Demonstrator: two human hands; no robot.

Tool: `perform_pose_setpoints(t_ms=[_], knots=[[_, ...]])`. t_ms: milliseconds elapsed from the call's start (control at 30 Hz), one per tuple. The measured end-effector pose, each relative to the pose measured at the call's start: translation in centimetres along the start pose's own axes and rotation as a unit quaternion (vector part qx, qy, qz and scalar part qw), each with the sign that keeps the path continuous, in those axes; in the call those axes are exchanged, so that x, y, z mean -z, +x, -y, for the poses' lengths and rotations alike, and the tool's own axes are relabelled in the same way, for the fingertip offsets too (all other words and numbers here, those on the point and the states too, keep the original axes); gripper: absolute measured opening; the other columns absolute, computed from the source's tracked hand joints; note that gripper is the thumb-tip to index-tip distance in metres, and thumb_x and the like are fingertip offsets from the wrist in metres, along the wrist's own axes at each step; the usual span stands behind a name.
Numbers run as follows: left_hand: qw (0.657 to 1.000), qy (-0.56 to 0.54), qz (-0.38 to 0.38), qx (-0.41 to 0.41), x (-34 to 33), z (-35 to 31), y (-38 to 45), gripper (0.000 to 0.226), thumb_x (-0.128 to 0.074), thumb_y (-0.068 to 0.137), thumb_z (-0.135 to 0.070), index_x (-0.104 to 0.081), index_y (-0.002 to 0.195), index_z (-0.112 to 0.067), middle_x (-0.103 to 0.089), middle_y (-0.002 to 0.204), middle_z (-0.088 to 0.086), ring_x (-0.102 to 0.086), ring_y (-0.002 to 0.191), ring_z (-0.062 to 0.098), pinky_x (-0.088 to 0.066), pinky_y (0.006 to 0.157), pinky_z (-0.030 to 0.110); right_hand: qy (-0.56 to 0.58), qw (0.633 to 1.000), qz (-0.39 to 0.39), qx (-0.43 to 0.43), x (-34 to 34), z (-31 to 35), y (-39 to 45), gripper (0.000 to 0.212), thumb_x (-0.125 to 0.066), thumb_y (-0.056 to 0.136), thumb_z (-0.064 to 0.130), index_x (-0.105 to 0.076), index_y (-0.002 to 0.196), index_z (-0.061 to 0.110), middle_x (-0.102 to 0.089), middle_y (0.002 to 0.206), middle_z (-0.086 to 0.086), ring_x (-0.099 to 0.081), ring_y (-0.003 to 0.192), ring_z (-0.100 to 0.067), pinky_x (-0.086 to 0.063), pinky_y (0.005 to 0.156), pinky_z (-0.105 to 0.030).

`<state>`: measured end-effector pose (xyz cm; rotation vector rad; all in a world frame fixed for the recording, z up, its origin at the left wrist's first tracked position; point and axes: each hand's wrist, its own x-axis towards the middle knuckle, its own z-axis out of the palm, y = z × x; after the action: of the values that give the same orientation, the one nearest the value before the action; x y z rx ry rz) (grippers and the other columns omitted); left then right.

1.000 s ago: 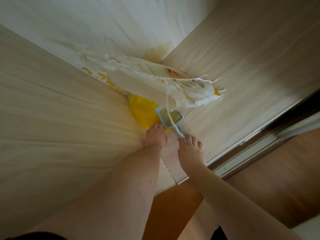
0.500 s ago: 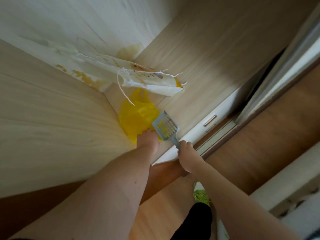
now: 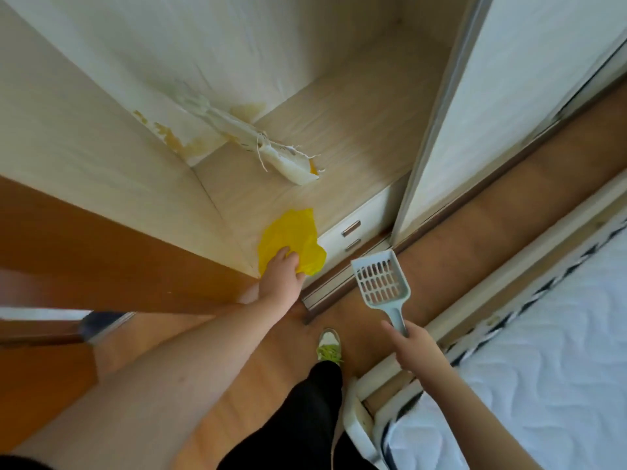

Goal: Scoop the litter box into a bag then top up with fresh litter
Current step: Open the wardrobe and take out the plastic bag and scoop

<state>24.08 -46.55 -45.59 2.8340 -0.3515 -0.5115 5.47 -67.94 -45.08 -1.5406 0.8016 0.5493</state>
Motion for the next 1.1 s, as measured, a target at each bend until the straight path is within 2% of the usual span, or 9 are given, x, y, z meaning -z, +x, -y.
perform_pose_setpoints(t_ms=[167, 300, 367, 667, 767, 867, 967, 1033, 1100], knots=[[0.984, -0.068, -0.077, -0.147, 2.6, -2.6, -7.0, 0.037, -0.068, 0.077, 0.0, -0.035, 0.071, -0.014, -0.039, 0.153, 0.009, -0.056, 0.119, 0.029, -0.038, 0.069, 0.028, 0.107, 0.994, -0.026, 0.0, 3.3, -0.9, -6.9, 0.033, -0.065, 0.087, 0.041, -0.049, 0.077, 0.014, -0.034, 0.059, 0.0, -0.031, 0.048, -0.013, -0.028, 0.046, -0.027], [0.946, -0.065, -0.113, -0.298, 4.6, -5.5, -12.4, 0.043, -0.072, 0.071, 0.002, -0.034, 0.069, -0.017, -0.038, 0.153, 0.011, -0.039, 0.138, 0.028, -0.048, 0.091, 0.038, 0.155, 0.984, -0.064, 0.063, 4.4, 1.6, -11.1, 0.047, -0.064, 0.086, 0.048, -0.058, 0.087, 0.001, -0.032, 0.058, 0.0, -0.031, 0.048, -0.012, -0.027, 0.046, -0.028], [0.924, -0.064, -0.118, -0.358, 5.4, -7.0, -14.4, 0.045, -0.074, 0.069, 0.0, -0.033, 0.07, -0.018, -0.036, 0.153, 0.012, -0.03, 0.143, 0.03, -0.043, 0.102, 0.045, 0.171, 0.973, -0.12, 0.094, 4.9, 3.2, -12.9, 0.059, -0.066, 0.079, 0.058, -0.062, 0.091, 0.001, -0.037, 0.058, 0.001, -0.033, 0.05, -0.012, -0.028, 0.05, -0.03], [0.848, 0.0, -0.126, -0.515, 9.5, -11.6, -20.6, 0.02, -0.07, 0.077, -0.017, -0.05, 0.075, -0.017, -0.025, 0.158, 0.007, -0.021, 0.148, 0.029, -0.038, 0.106, 0.042, 0.235, 0.936, -0.197, 0.174, 6.5, 6.9, -19.7, 0.042, -0.068, 0.076, 0.056, -0.066, 0.086, 0.015, -0.043, 0.048, 0.011, -0.04, 0.045, -0.007, -0.033, 0.047, -0.025], [0.833, 0.036, -0.118, -0.539, 9.7, -12.2, -21.5, 0.025, -0.076, 0.077, -0.022, -0.051, 0.081, -0.02, -0.024, 0.159, 0.007, -0.018, 0.149, 0.031, -0.039, 0.108, 0.045, 0.28, 0.919, -0.193, 0.198, 6.7, 6.8, -21.4, 0.028, -0.067, 0.087, 0.037, -0.067, 0.104, 0.015, -0.055, 0.049, 0.014, -0.05, 0.044, 0.001, -0.038, 0.044, -0.016], [0.819, 0.09, -0.078, -0.561, 9.8, -12.4, -21.8, 0.017, -0.066, 0.081, -0.029, -0.051, 0.087, -0.023, -0.024, 0.16, 0.007, -0.014, 0.15, 0.03, -0.039, 0.109, 0.046, 0.316, 0.903, -0.205, 0.207, 6.5, 6.5, -22.9, 0.028, -0.068, 0.088, 0.026, -0.064, 0.112, 0.014, -0.063, 0.065, 0.009, -0.058, 0.053, -0.002, -0.044, 0.048, -0.018], [0.852, 0.099, 0.053, -0.511, 10.4, -12.4, -22.4, 0.018, -0.054, 0.09, -0.046, -0.053, 0.101, -0.032, -0.015, 0.162, -0.007, -0.005, 0.151, 0.017, -0.031, 0.114, 0.043, 0.324, 0.895, -0.227, 0.209, 6.0, 6.1, -24.4, 0.026, -0.068, 0.088, 0.026, -0.063, 0.112, 0.017, -0.066, 0.079, -0.001, -0.063, 0.071, -0.016, -0.052, 0.064, -0.03], [0.852, 0.088, 0.151, -0.493, 11.1, -12.4, -22.9, 0.021, -0.05, 0.092, -0.054, -0.055, 0.103, -0.036, -0.033, 0.153, -0.014, -0.028, 0.142, 0.012, -0.034, 0.111, 0.037, 0.317, 0.891, -0.241, 0.22, 5.5, 6.0, -25.8, 0.022, -0.066, 0.089, 0.024, -0.063, 0.109, 0.016, -0.062, 0.078, -0.003, -0.06, 0.069, -0.019, -0.05, 0.063, -0.031], [0.85, 0.044, 0.161, -0.5, 12.2, -12.8, -23.1, 0.019, -0.049, 0.093, -0.052, -0.058, 0.096, -0.036, -0.058, 0.12, -0.017, -0.053, 0.113, 0.003, -0.048, 0.097, 0.035, 0.282, 0.891, -0.276, 0.225, 4.7, 5.7, -27.0, 0.016, -0.065, 0.09, 0.023, -0.065, 0.105, 0.017, -0.058, 0.075, -0.005, -0.054, 0.065, -0.02, -0.047, 0.06, -0.03]])
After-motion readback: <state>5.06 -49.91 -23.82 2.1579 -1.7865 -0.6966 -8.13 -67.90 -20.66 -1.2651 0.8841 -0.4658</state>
